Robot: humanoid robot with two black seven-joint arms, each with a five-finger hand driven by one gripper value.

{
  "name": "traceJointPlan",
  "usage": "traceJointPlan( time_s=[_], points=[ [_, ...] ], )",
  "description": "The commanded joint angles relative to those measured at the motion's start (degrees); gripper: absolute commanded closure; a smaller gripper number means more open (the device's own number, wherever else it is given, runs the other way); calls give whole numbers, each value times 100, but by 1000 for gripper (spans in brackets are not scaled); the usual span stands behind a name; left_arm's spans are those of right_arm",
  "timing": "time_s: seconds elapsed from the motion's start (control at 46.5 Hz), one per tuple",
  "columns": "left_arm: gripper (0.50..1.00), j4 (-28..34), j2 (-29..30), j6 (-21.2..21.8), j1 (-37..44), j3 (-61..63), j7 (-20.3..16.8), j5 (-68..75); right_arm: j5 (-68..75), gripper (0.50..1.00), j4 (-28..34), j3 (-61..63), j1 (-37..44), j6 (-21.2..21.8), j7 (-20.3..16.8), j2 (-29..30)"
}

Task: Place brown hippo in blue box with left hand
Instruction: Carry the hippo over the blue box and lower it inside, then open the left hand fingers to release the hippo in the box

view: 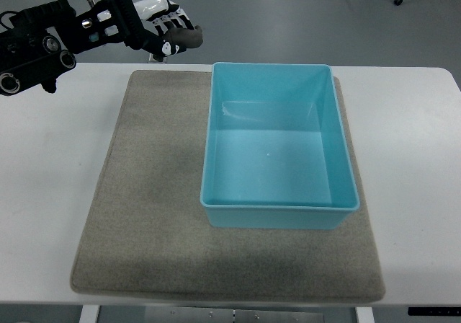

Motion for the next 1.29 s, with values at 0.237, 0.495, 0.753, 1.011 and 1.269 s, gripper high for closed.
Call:
traceJointPlan(
  time_s=[0.237, 0.495, 0.753, 1.011, 1.269],
  points=[
    [1000, -340, -991, -131, -94, -155, -13, 80, 0, 564, -4, 0, 1, 0, 0, 0],
    [1000, -534, -1729, -149, 222, -76, -4, 141, 0, 564, 5, 0, 1, 0, 0, 0],
    [1000, -482, -2046, -149, 583, 117, 5, 800, 0, 564, -4, 0, 1, 0, 0, 0],
    [1000, -455, -2064, -122, 802, 117, 5, 800, 0, 564, 5, 0, 1, 0, 0, 0],
    [688, -446, -2064, -43, 890, 91, -22, 748, 0, 564, -4, 0, 1, 0, 0, 0]
  ],
)
